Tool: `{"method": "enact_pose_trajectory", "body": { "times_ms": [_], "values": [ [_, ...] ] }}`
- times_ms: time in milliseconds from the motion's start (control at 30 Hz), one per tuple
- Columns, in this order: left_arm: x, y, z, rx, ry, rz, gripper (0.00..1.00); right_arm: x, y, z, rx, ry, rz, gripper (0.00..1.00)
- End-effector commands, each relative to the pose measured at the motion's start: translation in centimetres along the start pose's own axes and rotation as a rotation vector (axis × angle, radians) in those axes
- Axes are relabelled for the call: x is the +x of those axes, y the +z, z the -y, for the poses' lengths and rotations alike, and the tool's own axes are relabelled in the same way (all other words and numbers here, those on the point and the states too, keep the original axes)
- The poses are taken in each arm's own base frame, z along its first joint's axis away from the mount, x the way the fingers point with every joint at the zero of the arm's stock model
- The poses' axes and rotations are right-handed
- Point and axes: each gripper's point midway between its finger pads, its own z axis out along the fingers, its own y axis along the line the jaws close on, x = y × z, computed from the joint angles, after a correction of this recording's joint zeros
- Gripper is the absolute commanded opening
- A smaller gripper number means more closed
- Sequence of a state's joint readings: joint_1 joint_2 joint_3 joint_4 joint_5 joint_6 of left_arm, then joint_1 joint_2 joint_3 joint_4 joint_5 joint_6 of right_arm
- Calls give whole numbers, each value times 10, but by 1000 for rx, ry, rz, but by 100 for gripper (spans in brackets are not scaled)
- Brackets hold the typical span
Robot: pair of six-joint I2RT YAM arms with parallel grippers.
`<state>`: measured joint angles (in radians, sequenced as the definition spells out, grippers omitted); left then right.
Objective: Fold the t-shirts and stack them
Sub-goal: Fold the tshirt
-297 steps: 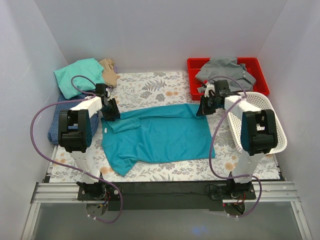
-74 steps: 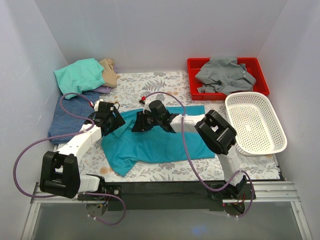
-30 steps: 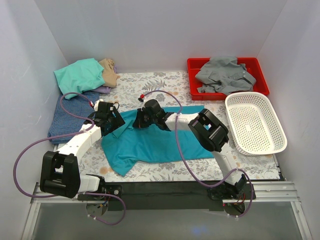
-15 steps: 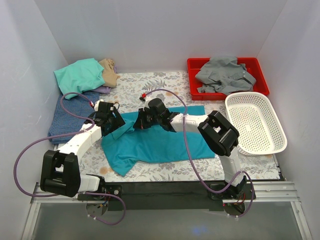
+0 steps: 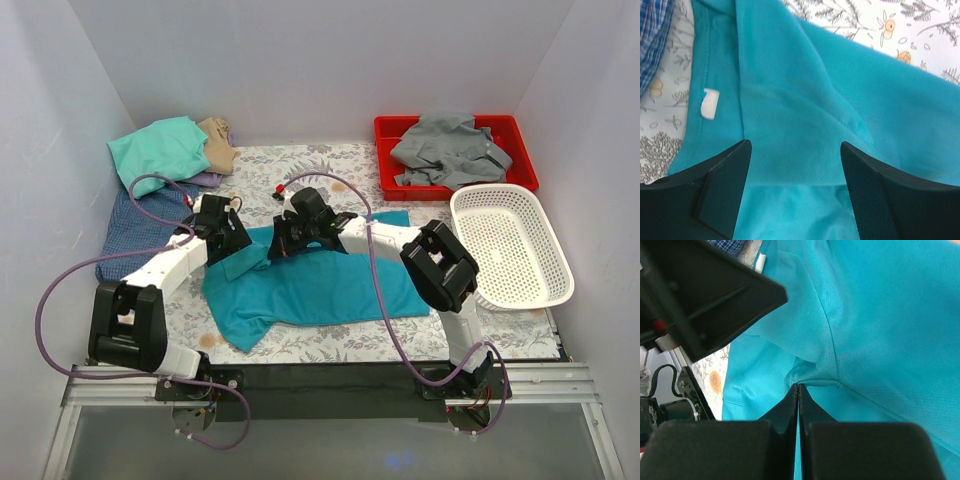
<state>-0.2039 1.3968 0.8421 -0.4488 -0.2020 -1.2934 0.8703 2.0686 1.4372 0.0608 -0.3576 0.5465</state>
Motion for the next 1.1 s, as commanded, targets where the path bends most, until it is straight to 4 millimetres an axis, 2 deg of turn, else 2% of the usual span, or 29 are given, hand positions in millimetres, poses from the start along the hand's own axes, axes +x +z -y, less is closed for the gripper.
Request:
{"method": "enact_pose_trajectory", "body": {
  "times_ms": [0, 200, 267, 400, 533, 700, 800, 933, 967, 1033, 1067],
  "values": [
    [-24, 4, 3, -35, 41, 38, 71, -28, -18, -23, -26, -76, 16, 1],
    [-34, 40, 13, -80, 107, -25, 71, -23, -15, -16, -22, -72, -12, 1],
    [-27, 54, 10, -102, 114, -65, 71, -22, -14, -16, -23, -71, -16, 1],
    [-25, 70, 9, -126, 124, -85, 71, -18, -11, -13, -34, -61, -32, 1],
    [-29, 77, 1, -156, 114, -88, 71, -14, -14, -18, -55, -45, -48, 1],
    [-34, 79, -3, -155, 107, -84, 71, 3, -26, -29, -116, 2, -102, 1],
    [-36, 79, -4, -157, 113, -80, 70, 4, -34, -26, -93, 0, -78, 1],
    [-34, 79, 1, -127, 106, -86, 70, 8, -26, -12, -41, -6, -116, 1],
    [-33, 79, 3, -116, 107, -92, 70, 8, -24, -1, 16, -16, -108, 5],
    [-38, 77, 7, -100, 112, -88, 69, 11, -27, 9, 85, -73, -94, 21],
    [-44, 72, 10, -86, 115, -65, 69, 0, -36, 15, 154, -102, -47, 29]
  ]
}}
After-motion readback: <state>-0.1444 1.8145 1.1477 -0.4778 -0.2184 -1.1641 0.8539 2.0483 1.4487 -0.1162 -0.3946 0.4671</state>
